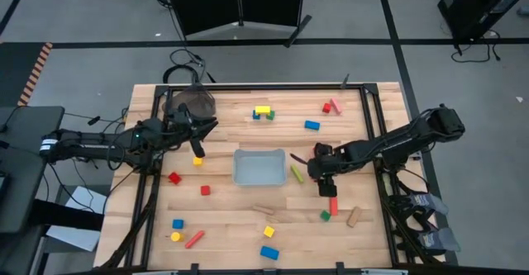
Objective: Sort blocks by size
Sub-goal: Put the middle red rectangular block into the gray bin
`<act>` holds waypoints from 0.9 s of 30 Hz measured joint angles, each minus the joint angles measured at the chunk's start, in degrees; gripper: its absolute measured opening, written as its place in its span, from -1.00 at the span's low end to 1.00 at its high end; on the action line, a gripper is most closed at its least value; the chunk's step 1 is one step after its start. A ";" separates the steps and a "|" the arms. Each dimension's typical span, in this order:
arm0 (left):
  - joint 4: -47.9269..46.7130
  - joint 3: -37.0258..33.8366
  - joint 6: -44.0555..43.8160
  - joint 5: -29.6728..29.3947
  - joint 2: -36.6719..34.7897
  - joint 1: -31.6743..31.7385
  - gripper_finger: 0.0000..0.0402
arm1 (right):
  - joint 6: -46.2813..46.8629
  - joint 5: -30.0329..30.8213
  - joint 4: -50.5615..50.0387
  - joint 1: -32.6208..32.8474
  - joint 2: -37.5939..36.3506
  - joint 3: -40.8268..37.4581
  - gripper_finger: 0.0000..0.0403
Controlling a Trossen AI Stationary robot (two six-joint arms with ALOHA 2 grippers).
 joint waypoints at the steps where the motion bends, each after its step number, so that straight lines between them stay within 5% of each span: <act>1: -0.03 0.00 0.17 0.00 0.00 0.00 -0.60 | 0.03 0.00 0.01 0.11 0.31 0.00 0.25; 18: -0.26 0.00 0.62 0.09 0.00 0.00 -0.60 | 0.31 2.73 0.38 0.20 8.09 0.11 0.14; 27: -0.48 0.00 0.60 0.13 0.00 0.00 -0.60 | 1.78 2.14 0.03 0.23 7.42 -0.07 -0.56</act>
